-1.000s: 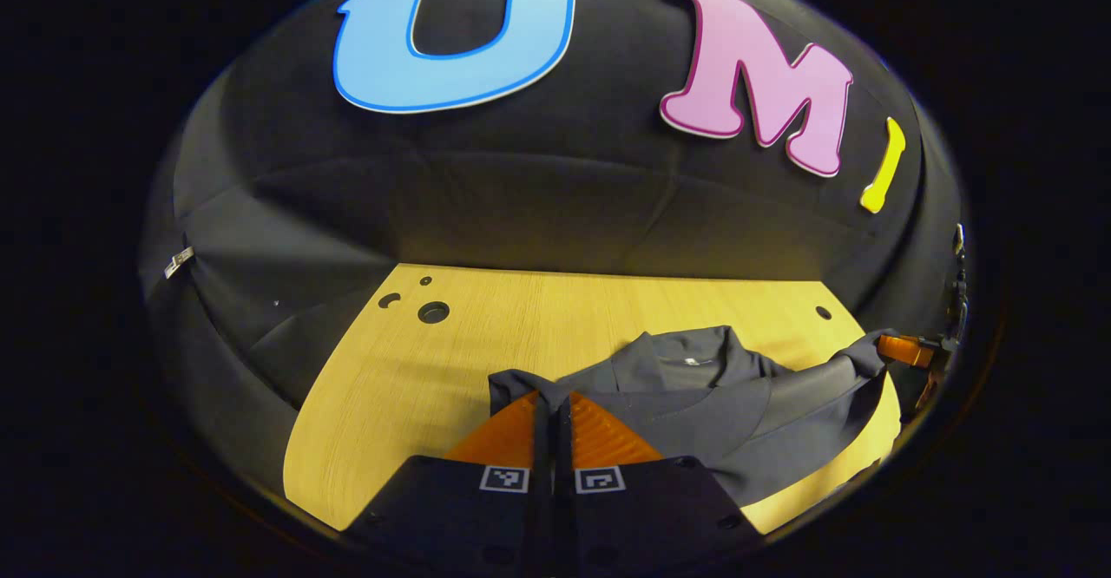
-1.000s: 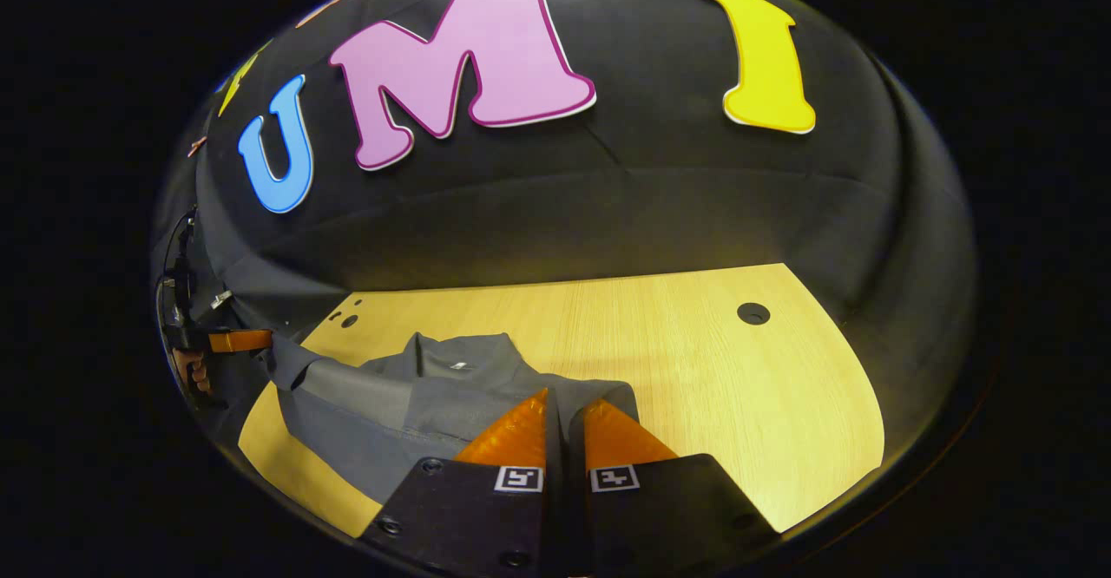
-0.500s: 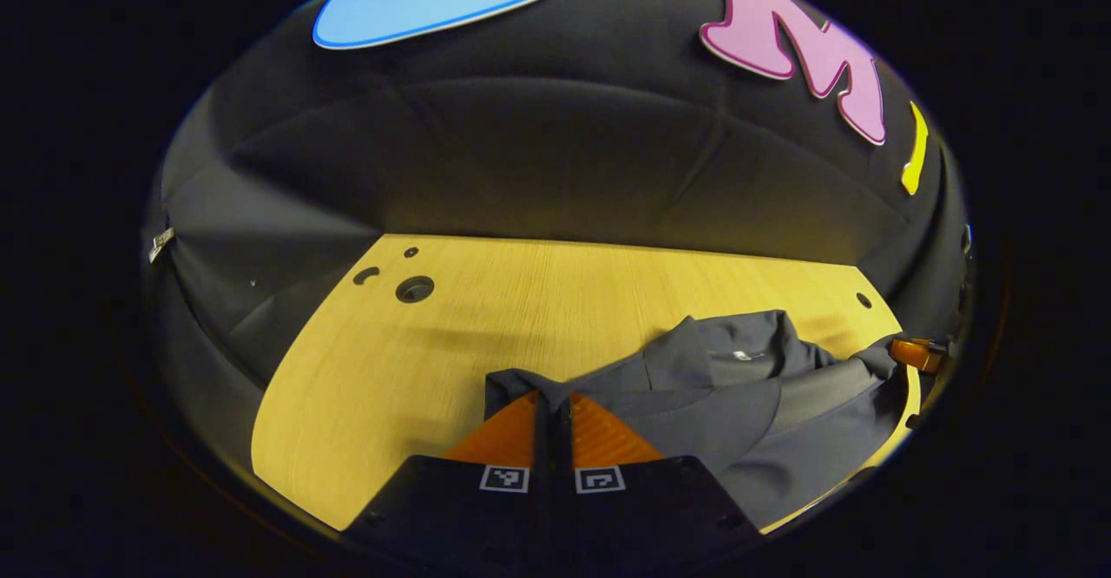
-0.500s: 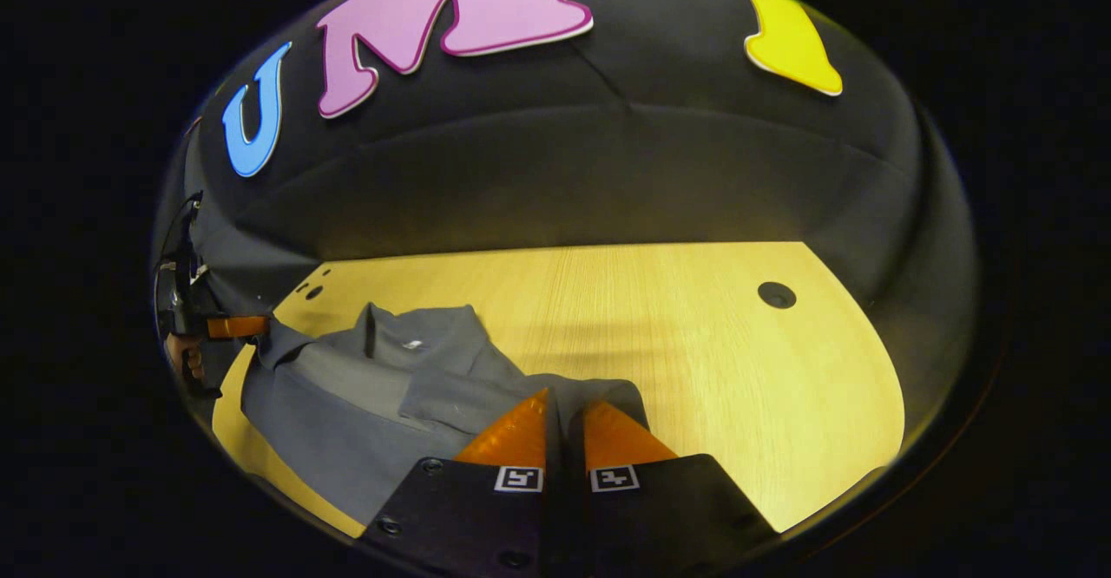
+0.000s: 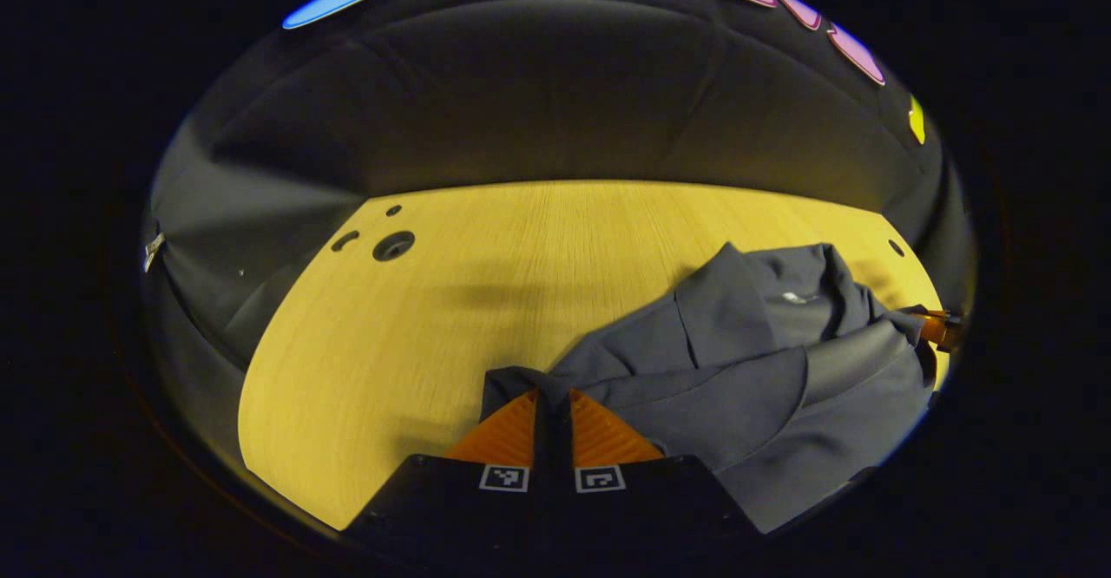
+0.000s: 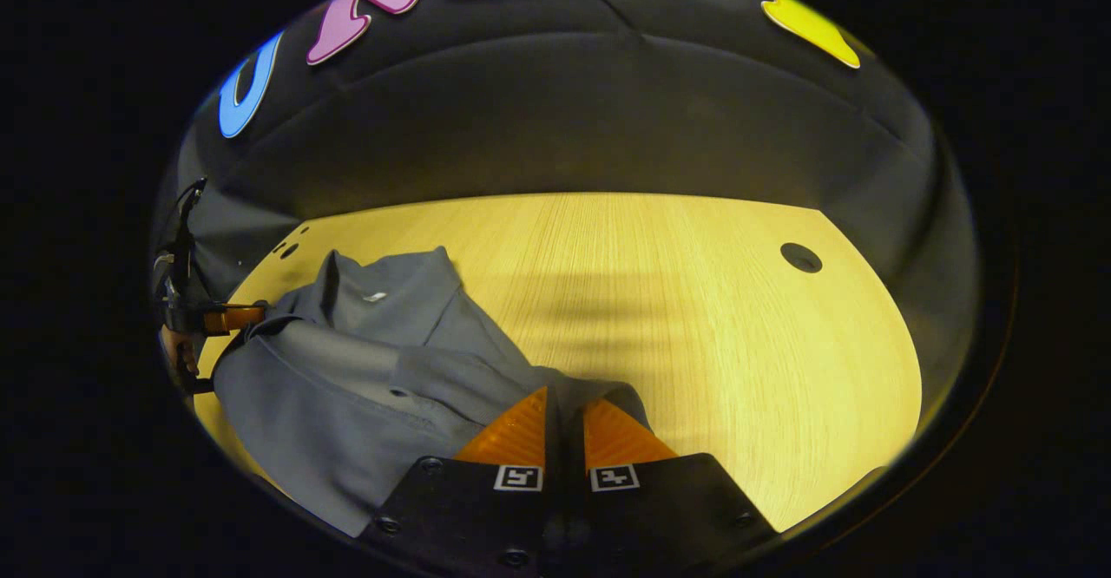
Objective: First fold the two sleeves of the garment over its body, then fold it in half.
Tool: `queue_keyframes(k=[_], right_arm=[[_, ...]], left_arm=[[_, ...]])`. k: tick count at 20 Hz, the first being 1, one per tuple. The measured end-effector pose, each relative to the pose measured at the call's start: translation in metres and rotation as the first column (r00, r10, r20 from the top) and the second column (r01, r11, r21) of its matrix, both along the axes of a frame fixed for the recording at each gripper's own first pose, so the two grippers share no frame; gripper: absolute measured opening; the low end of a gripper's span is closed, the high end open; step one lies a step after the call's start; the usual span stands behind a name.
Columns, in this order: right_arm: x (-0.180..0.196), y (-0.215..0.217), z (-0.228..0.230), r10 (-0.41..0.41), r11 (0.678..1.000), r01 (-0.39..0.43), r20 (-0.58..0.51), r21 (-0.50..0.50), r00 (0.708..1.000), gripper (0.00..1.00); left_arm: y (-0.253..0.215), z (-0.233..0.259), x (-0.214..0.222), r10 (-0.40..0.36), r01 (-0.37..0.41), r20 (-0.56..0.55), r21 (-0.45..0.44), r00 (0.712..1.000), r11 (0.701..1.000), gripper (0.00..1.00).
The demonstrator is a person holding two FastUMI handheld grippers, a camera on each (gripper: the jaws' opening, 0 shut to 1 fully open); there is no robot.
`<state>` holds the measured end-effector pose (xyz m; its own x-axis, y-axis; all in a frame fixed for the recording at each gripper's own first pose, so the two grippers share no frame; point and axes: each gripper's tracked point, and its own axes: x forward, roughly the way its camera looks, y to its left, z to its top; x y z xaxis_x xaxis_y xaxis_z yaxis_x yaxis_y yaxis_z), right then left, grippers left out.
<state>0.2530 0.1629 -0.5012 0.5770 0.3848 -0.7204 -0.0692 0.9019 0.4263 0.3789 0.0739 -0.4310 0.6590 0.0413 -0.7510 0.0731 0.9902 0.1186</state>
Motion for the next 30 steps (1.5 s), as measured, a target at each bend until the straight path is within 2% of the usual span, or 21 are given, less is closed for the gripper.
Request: queue_keyframes(k=[1,2,3,6,10,11,12,13,14,15,16,17,18,19,25,30], right_arm=[[0.001,0.0,-0.001,0.006,1.0,-0.006,0.009,-0.004,1.0,0.05],[0.0,0.001,-0.002,0.013,1.0,-0.012,0.009,-0.003,1.0,0.05],[0.0,0.001,-0.002,0.014,1.0,-0.014,0.01,0.004,1.0,0.05],[-0.001,0.0,-0.005,-0.005,0.999,0.005,-0.012,0.033,1.0,0.07],[-0.004,0.004,-0.002,-0.021,0.999,0.023,-0.044,0.047,0.999,0.19],[-0.005,0.003,-0.001,-0.022,0.999,0.024,-0.053,0.034,0.998,0.28],[-0.008,0.003,0.0,-0.02,1.0,0.021,-0.063,0.019,0.998,0.33],[-0.011,0.002,0.002,-0.019,1.0,0.02,-0.068,0.013,0.997,0.41],[-0.012,0.0,0.007,-0.021,1.0,0.021,-0.062,0.006,0.998,0.34],[-0.013,-0.004,0.012,-0.024,1.0,0.024,-0.049,0.001,0.999,0.46],[-0.014,-0.006,0.018,-0.025,1.0,0.026,-0.039,0.002,0.999,0.49],[-0.016,-0.008,0.023,-0.025,1.0,0.025,-0.037,0.004,0.999,0.59],[-0.019,-0.011,0.029,-0.027,1.0,0.028,-0.037,0.009,0.999,0.53],[-0.022,-0.014,0.034,-0.033,0.999,0.033,-0.035,0.013,0.999,0.75],[-0.041,-0.038,0.084,-0.081,0.997,0.081,0.027,0.018,0.996,0.76],[-0.069,-0.05,0.13,-0.075,0.997,0.074,0.081,0.018,0.994,0.76]], left_arm=[[0.0,-0.004,0.0,-0.002,0.002,-0.002,0.013,1.0,1.0,0.06],[0.0,-0.002,0.001,-0.009,0.009,0.011,0.017,1.0,1.0,0.02],[0.0,-0.004,0.0,-0.006,0.006,0.011,0.013,1.0,1.0,0.06],[0.0,-0.003,-0.001,0.008,-0.008,0.018,0.002,1.0,1.0,0.06],[0.001,-0.003,-0.002,-0.013,0.013,-0.002,0.095,1.0,0.995,0.09],[0.0,-0.001,-0.003,-0.026,0.026,-0.001,0.116,1.0,0.993,0.12],[0.001,0.001,-0.003,-0.034,0.033,0.005,0.131,0.999,0.991,0.15],[0.001,0.005,-0.004,-0.037,0.034,0.018,0.139,0.999,0.99,0.24],[0.002,0.009,-0.007,-0.037,0.032,0.037,0.15,0.999,0.988,0.26],[0.004,0.016,-0.008,-0.039,0.03,0.056,0.158,0.998,0.987,0.41],[0.004,0.021,-0.01,-0.04,0.028,0.073,0.16,0.996,0.987,0.53],[0.004,0.027,-0.012,-0.042,0.028,0.088,0.154,0.995,0.988,0.65],[0.002,0.033,-0.017,-0.043,0.029,0.095,0.143,0.995,0.989,0.69],[0.001,0.038,-0.022,-0.041,0.027,0.099,0.135,0.994,0.99,0.75],[-0.012,0.083,-0.056,-0.06,0.048,0.164,0.076,0.985,0.996,0.77],[-0.022,0.135,-0.092,-0.049,0.047,0.25,0.013,0.967,0.999,0.77]])
